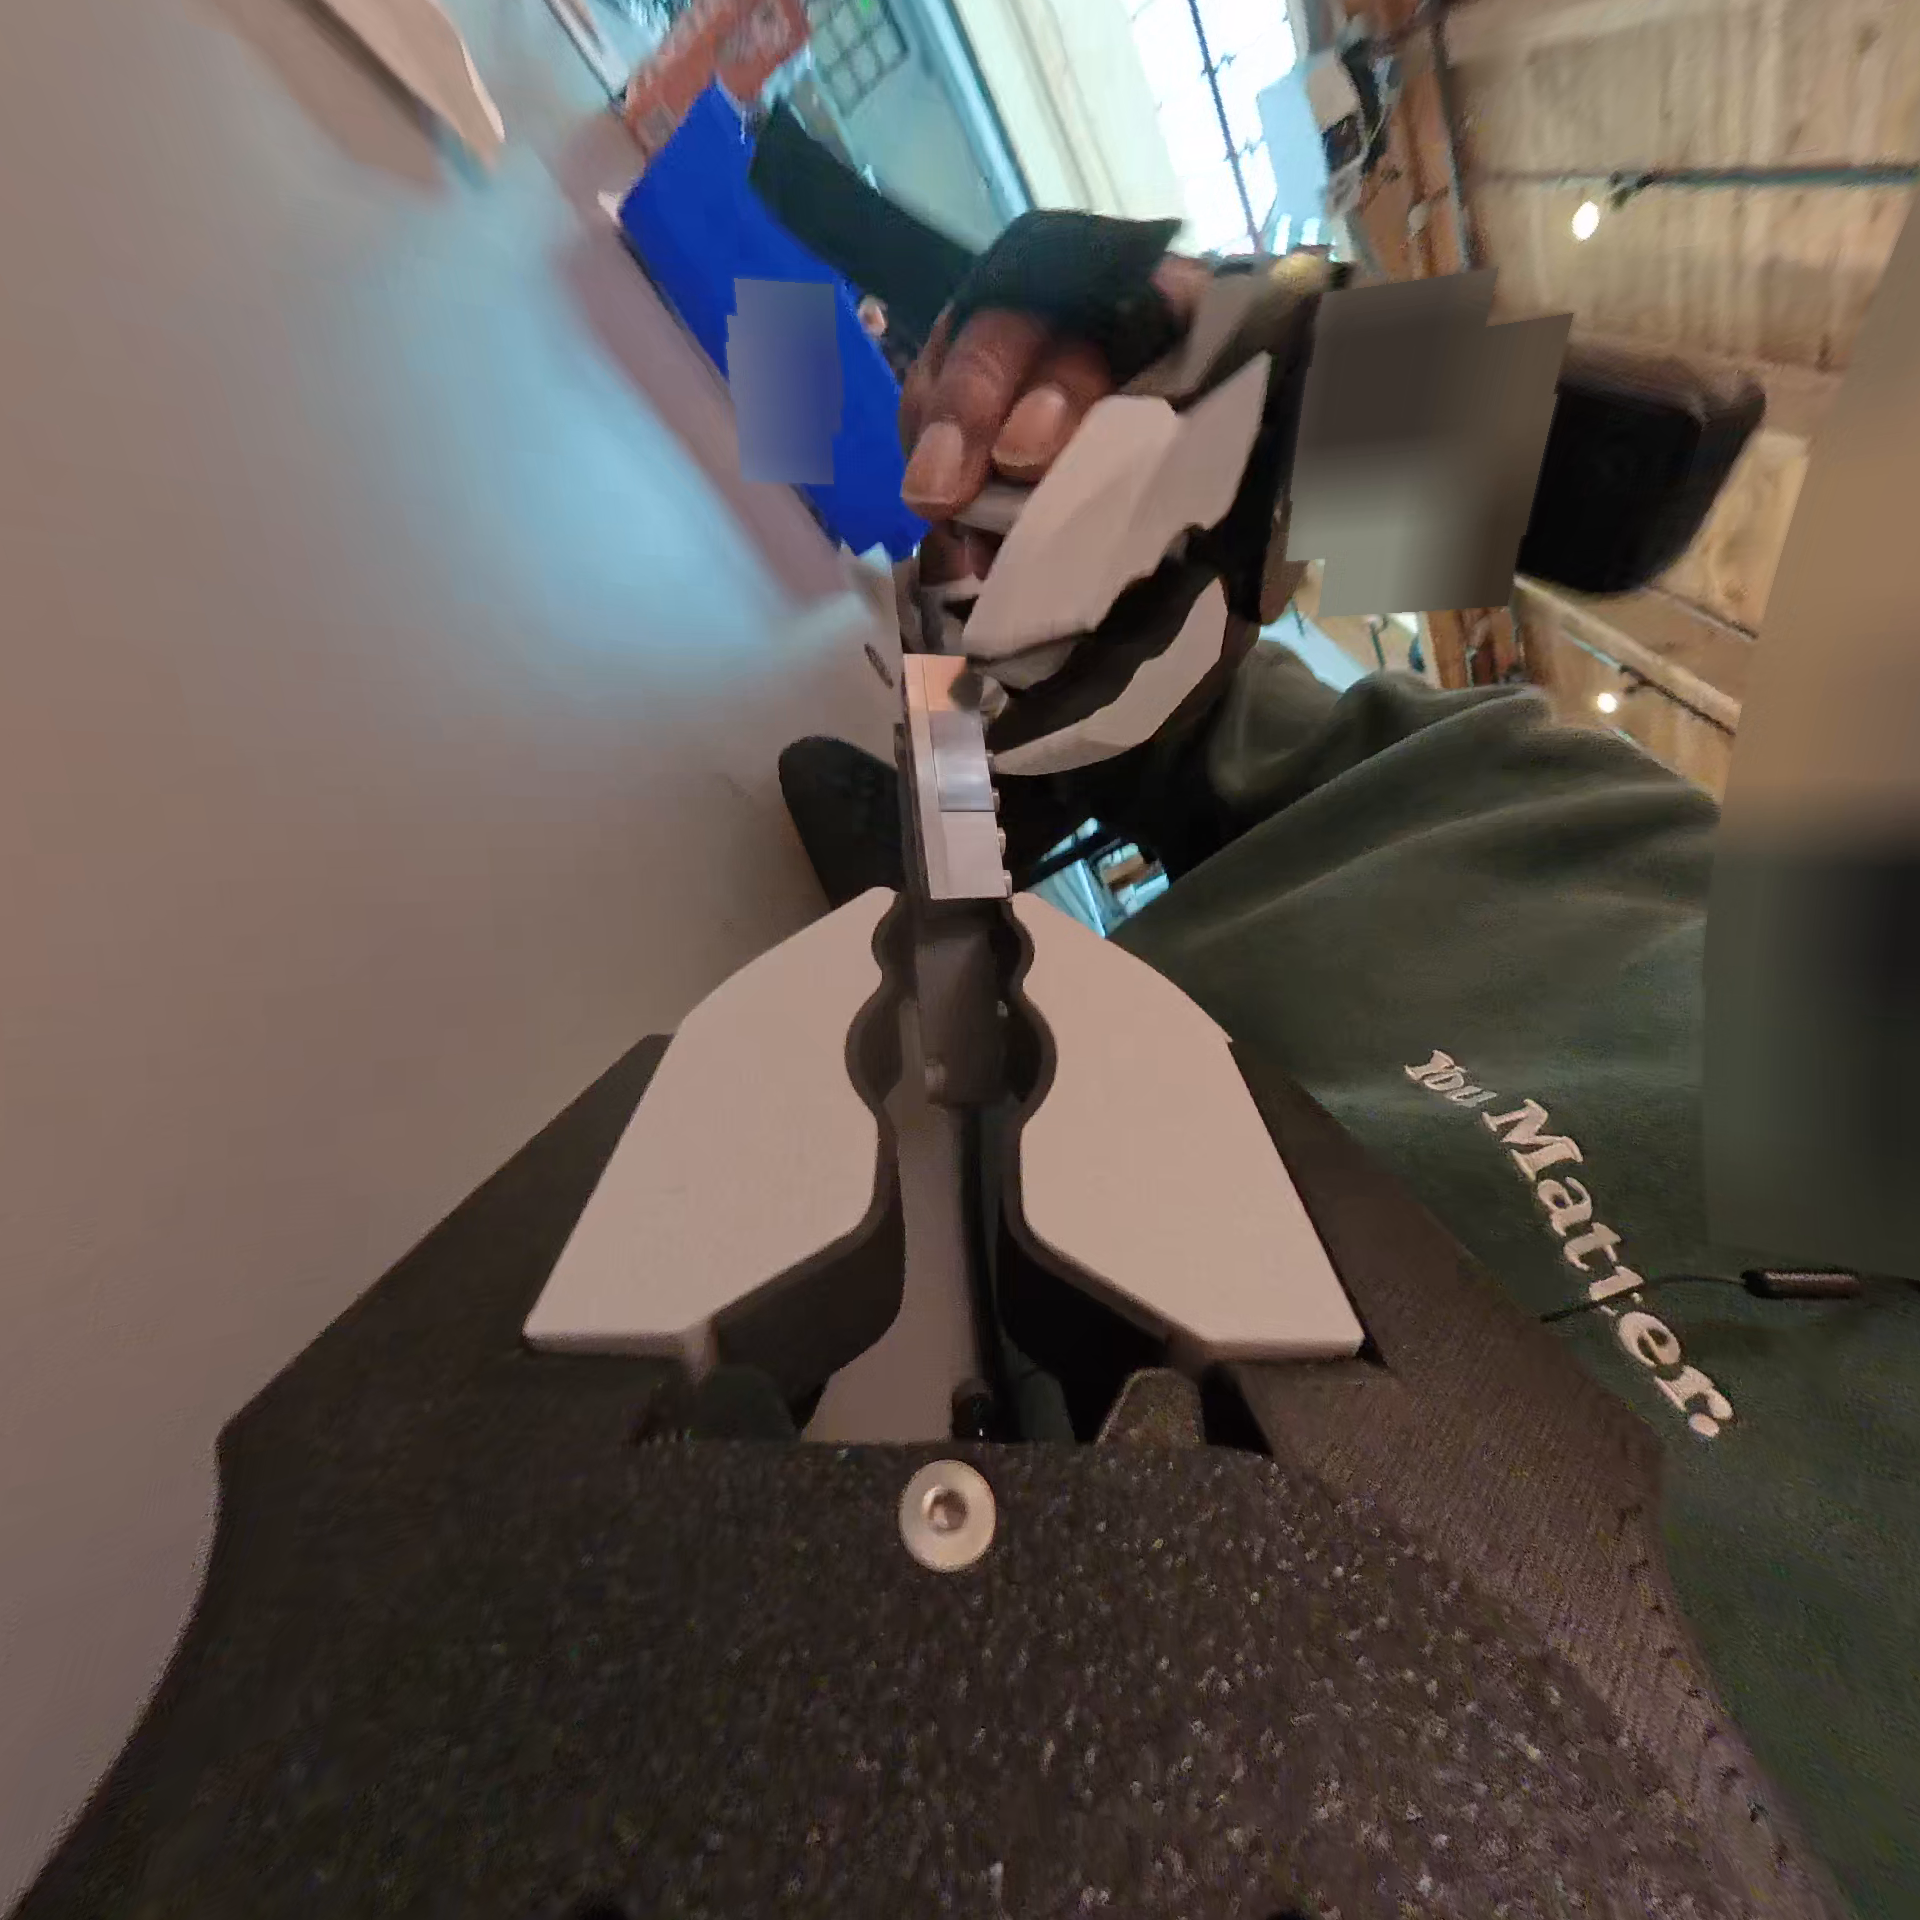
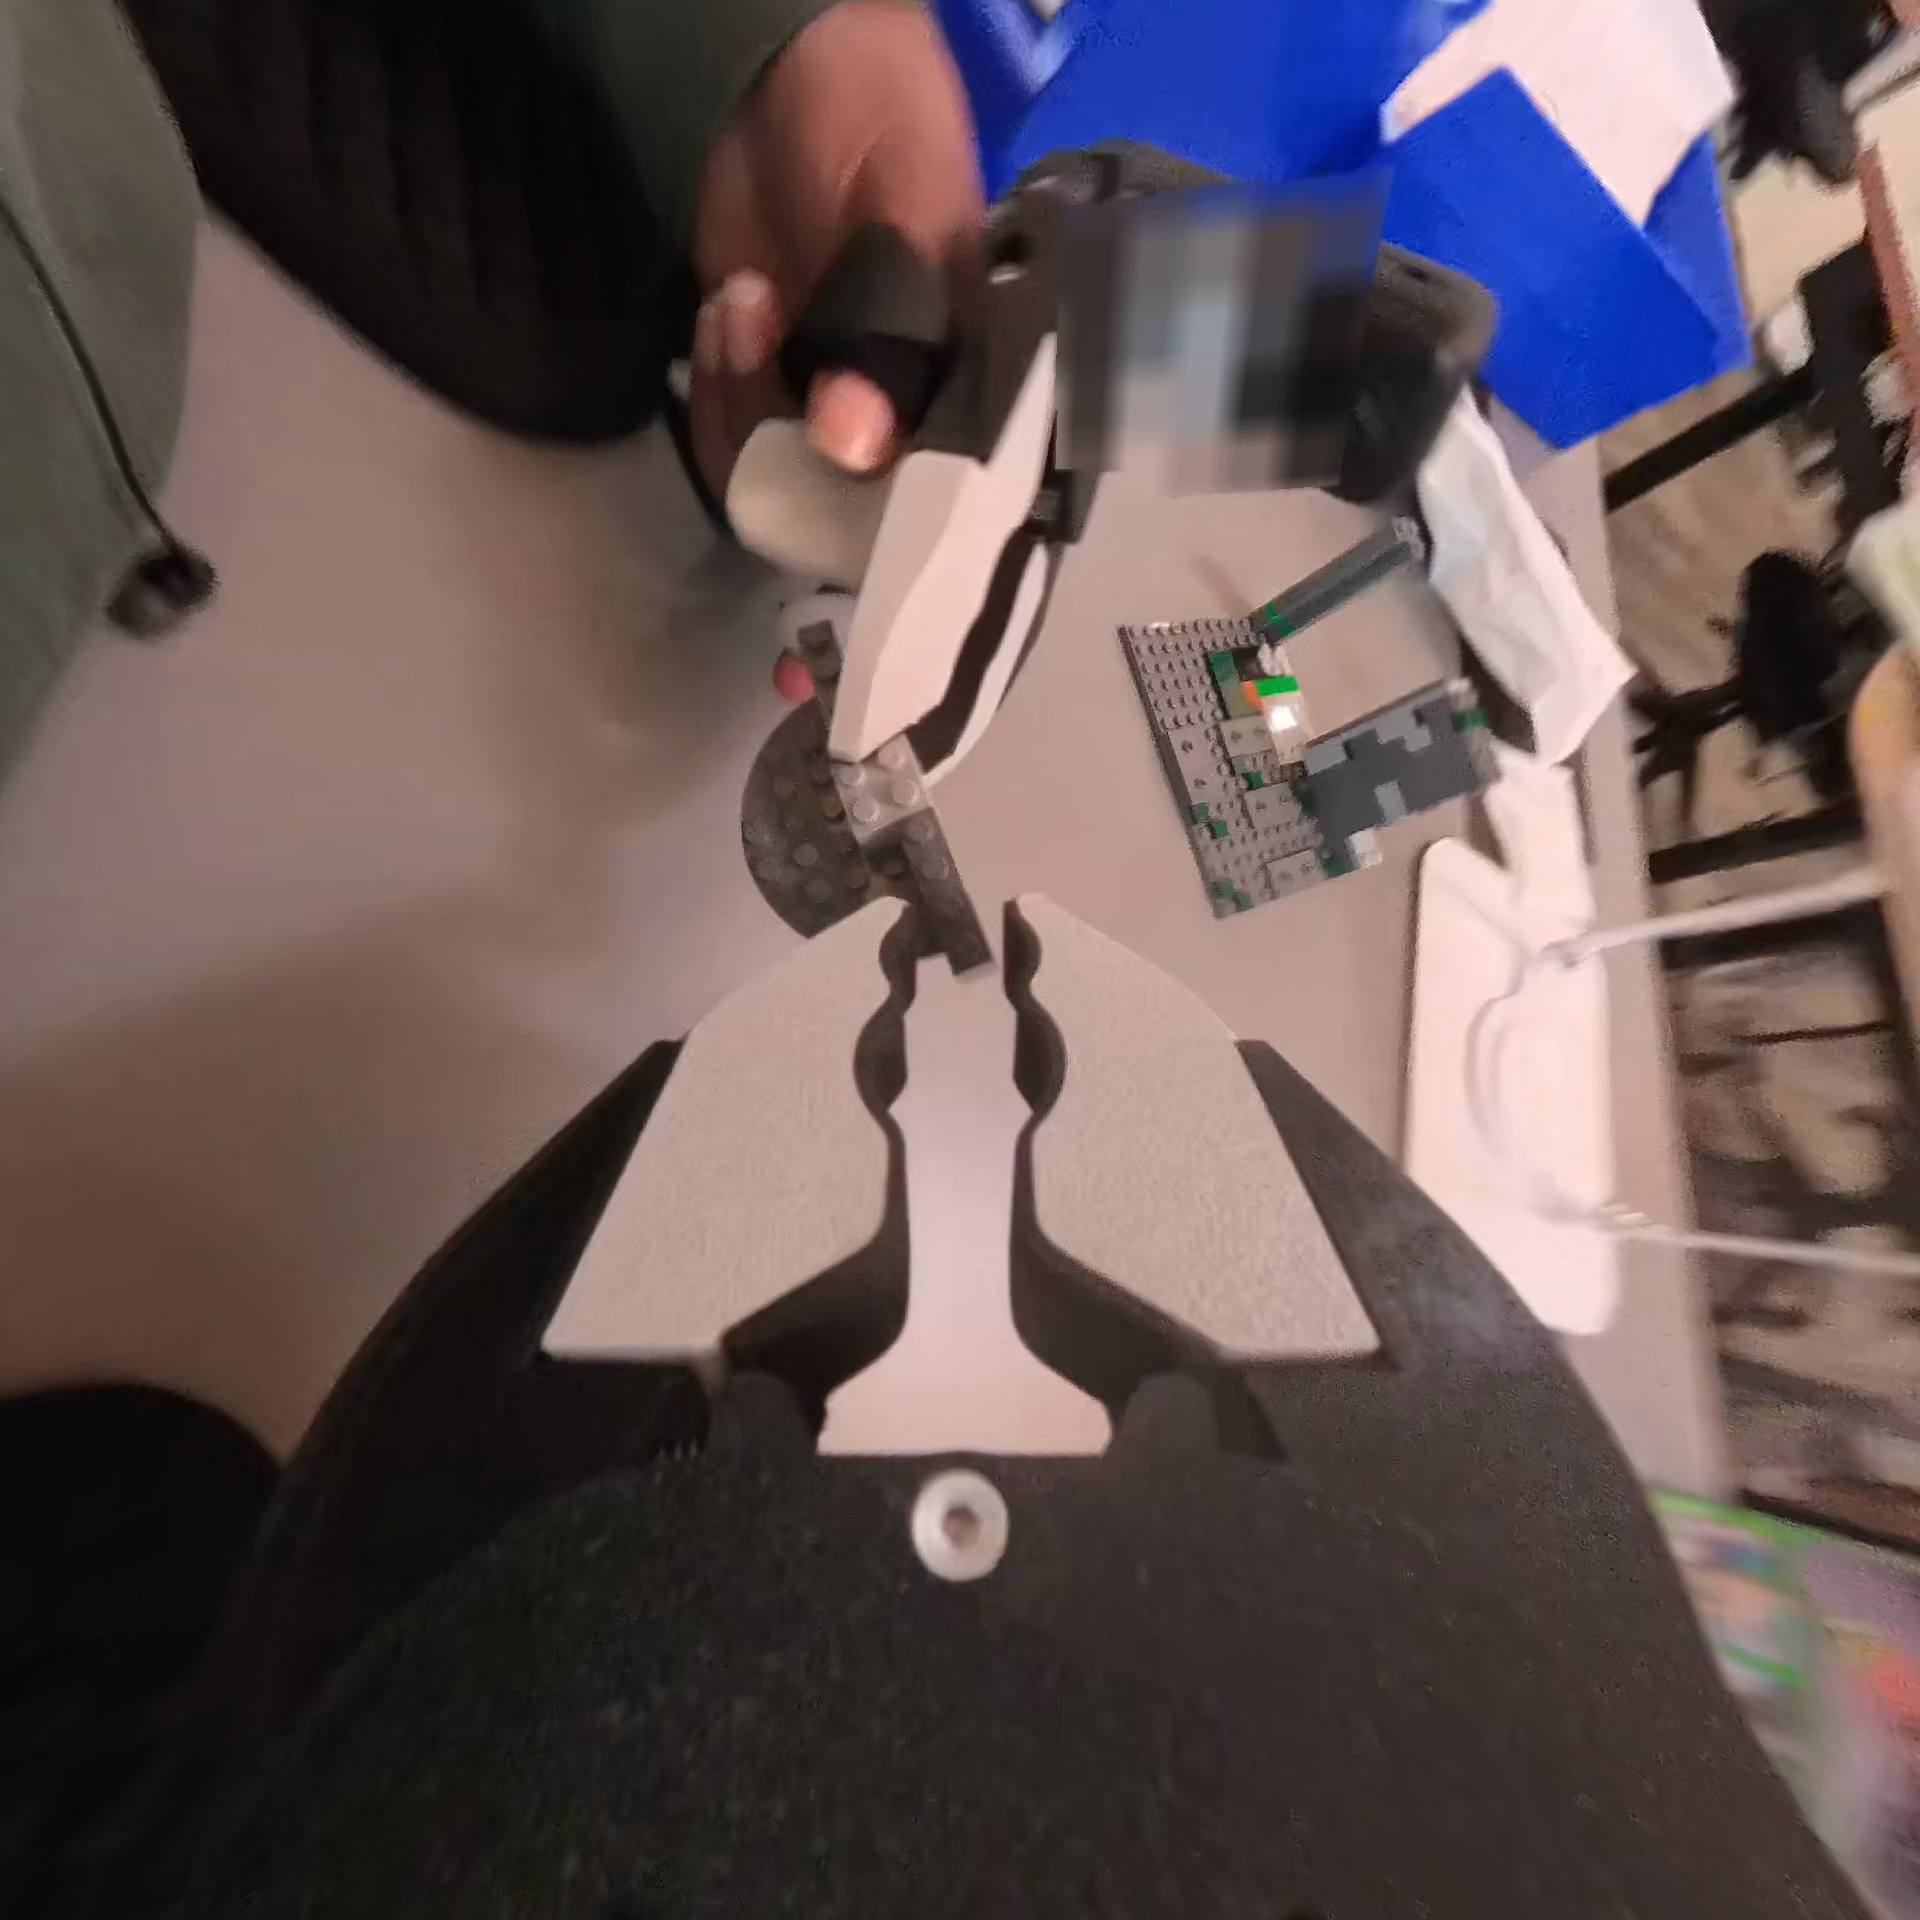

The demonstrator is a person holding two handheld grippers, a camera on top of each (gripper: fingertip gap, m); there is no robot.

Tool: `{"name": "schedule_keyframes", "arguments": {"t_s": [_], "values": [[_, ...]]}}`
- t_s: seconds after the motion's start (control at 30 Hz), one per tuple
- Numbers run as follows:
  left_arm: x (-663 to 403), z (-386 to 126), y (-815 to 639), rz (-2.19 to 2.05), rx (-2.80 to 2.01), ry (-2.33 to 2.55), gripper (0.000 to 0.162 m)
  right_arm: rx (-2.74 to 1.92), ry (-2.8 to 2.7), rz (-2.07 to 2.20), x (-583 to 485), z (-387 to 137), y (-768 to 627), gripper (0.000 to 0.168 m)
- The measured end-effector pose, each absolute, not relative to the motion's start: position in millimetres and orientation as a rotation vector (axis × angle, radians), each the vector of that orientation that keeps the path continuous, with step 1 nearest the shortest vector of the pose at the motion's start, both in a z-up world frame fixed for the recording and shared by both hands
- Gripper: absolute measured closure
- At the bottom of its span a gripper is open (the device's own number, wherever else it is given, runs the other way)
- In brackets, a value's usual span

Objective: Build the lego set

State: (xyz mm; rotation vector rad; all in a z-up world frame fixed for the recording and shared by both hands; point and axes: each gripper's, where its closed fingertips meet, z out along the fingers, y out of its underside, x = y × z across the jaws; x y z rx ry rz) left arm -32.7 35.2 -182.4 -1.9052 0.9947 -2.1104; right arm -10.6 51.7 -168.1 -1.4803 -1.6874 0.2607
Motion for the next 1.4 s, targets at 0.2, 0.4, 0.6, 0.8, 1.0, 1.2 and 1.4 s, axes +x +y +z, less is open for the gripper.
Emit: {"name": "schedule_keyframes", "arguments": {"t_s": [0.2, 0.4, 0.6, 0.8, 1.0, 1.2, 1.4], "values": [[-39, -161, 46, -2.121, -1.699, 0.884, 0.148, -1.829, -1.126, 1.014, -12, -161, 51, 0.124], [-31, -155, 36, -1.819, -1.581, 1.097, 0.148, -1.730, -0.891, 1.297, -34, -152, 43, 0.130], [-28, -141, 25, -1.493, -1.446, 1.313, 0.147, -1.536, -1.027, 1.208, -36, -139, 31, 0.151], [-30, -136, 18, -1.132, -1.274, 1.486, 0.144, -1.348, -1.179, 0.909, -37, -133, 20, 0.153], [-33, -141, 13, -0.937, -1.170, 1.537, 0.144, -1.246, -1.303, 0.619, -39, -136, 13, 0.153], [-35, -156, 6, -0.817, -1.089, 1.623, 0.147, -1.185, -1.394, 0.583, -42, -149, 4, 0.153], [-34, -161, 3, -0.786, -1.078, 1.647, 0.147, -1.141, -1.418, 0.611, -42, -154, 0, 0.152]]}}
